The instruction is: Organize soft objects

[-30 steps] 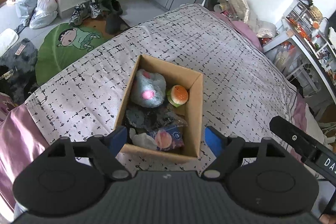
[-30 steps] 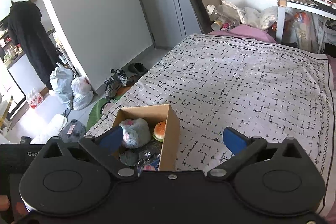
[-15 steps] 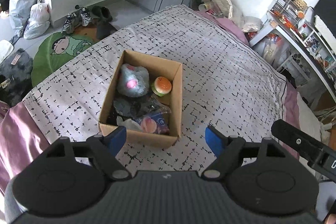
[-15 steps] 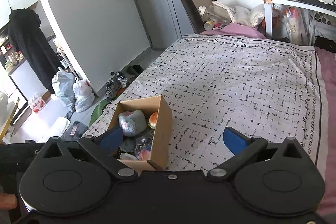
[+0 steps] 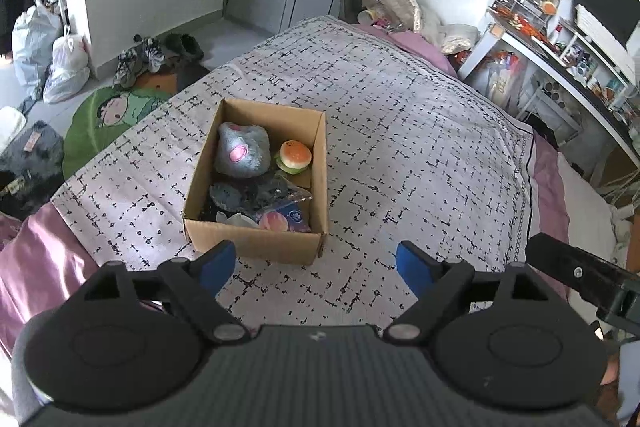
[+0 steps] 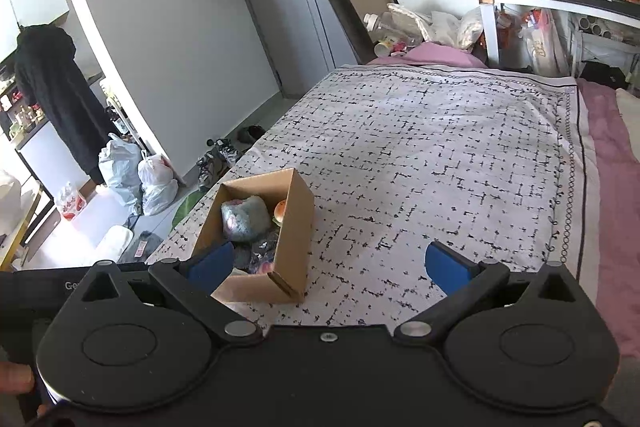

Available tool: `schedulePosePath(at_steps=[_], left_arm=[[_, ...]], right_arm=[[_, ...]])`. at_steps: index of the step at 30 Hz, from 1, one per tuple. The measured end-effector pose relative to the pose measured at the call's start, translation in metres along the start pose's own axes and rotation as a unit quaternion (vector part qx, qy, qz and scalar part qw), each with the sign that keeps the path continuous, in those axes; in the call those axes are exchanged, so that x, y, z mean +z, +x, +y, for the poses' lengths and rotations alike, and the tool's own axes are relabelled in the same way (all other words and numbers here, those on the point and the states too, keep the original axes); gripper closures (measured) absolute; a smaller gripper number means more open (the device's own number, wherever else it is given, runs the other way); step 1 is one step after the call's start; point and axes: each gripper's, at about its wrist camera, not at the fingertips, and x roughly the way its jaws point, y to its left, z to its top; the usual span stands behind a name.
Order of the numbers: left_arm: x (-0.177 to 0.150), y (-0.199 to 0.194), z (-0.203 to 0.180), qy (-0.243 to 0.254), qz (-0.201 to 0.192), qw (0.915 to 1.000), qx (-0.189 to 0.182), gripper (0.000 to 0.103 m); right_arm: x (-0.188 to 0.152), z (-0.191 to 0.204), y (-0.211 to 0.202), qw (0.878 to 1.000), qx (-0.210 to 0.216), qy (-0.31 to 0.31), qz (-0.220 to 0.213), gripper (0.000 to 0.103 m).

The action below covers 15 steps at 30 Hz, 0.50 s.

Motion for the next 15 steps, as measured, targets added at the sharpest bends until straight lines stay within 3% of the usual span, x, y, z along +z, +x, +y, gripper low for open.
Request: schedulePosePath(at_steps=[15], left_arm=[[-0.041, -0.029, -0.010, 0.034, -0.011, 0.9993, 0.005, 0.015]], right_arm=[[-0.034, 0.001, -0.038, 1.000, 0.001, -0.008, -0.015, 0.000]])
